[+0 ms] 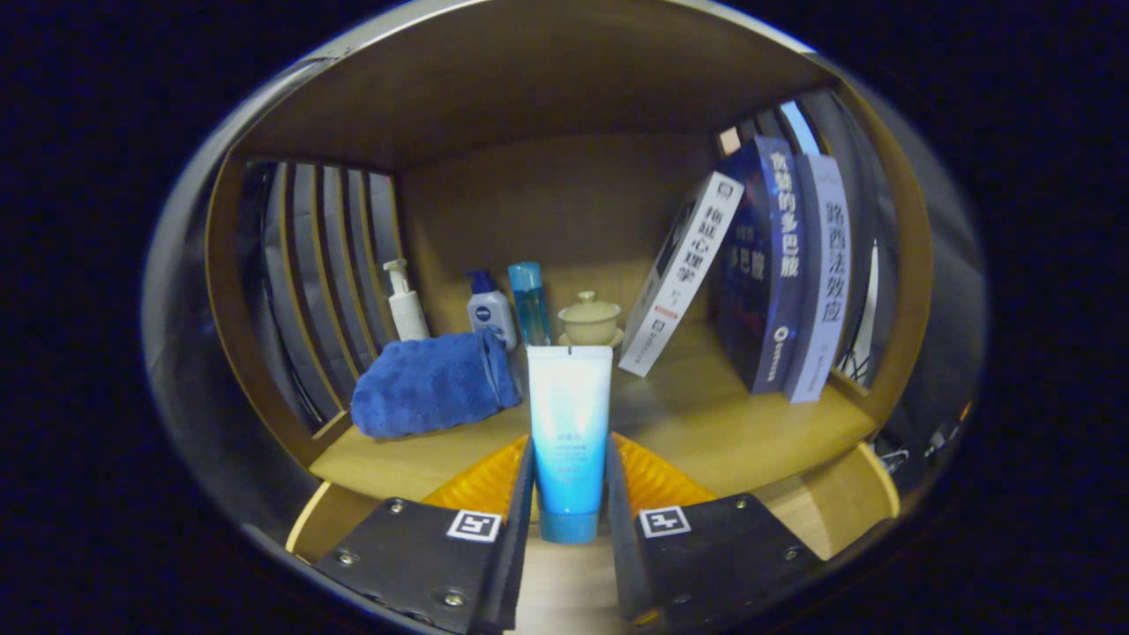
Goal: Pull open the drawer, take out the items inside it, and place them on the countertop above the cabinet.
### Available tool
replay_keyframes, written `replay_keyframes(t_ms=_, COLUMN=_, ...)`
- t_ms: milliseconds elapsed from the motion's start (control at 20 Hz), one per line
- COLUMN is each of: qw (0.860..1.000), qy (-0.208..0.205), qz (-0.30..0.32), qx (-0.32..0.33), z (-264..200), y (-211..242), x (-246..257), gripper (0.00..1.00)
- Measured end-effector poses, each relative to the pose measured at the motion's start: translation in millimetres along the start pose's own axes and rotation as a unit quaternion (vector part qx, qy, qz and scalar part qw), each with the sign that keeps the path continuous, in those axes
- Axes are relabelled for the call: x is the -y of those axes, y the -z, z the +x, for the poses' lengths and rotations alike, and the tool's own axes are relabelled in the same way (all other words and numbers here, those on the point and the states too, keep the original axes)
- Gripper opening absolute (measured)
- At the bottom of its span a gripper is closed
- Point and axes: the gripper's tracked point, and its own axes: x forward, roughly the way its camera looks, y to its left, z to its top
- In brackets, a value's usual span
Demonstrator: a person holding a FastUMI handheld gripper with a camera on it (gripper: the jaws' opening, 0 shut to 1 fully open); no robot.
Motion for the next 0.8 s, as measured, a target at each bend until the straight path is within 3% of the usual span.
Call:
replay_keyframes(t_ms=150, qw=0.999, qy=0.022, qz=0.019, qx=-0.022, z=25.3, y=18.8, x=4.2, gripper=0.43)
replay_keyframes(t_ms=300, qw=0.999, qy=0.022, qz=0.043, qx=0.0, z=42.9, y=11.6, x=1.3, gripper=0.46)
replay_keyframes(t_ms=400, qw=0.999, qy=0.031, qz=0.04, qx=0.021, z=50.3, y=7.2, x=-0.6, gripper=0.77)
replay_keyframes(t_ms=600, qw=0.999, qy=0.038, qz=-0.007, qx=0.023, z=51.8, y=8.5, x=-4.7, gripper=0.79)
replay_keyframes(t_ms=750, qw=0.999, qy=0.047, qz=0.001, qx=0.022, z=44.6, y=3.2, x=-3.9, gripper=0.99)
replay_keyframes(t_ms=800, qw=0.998, qy=0.055, qz=0.002, qx=0.025, z=40.0, y=-0.3, x=1.3, gripper=0.99)
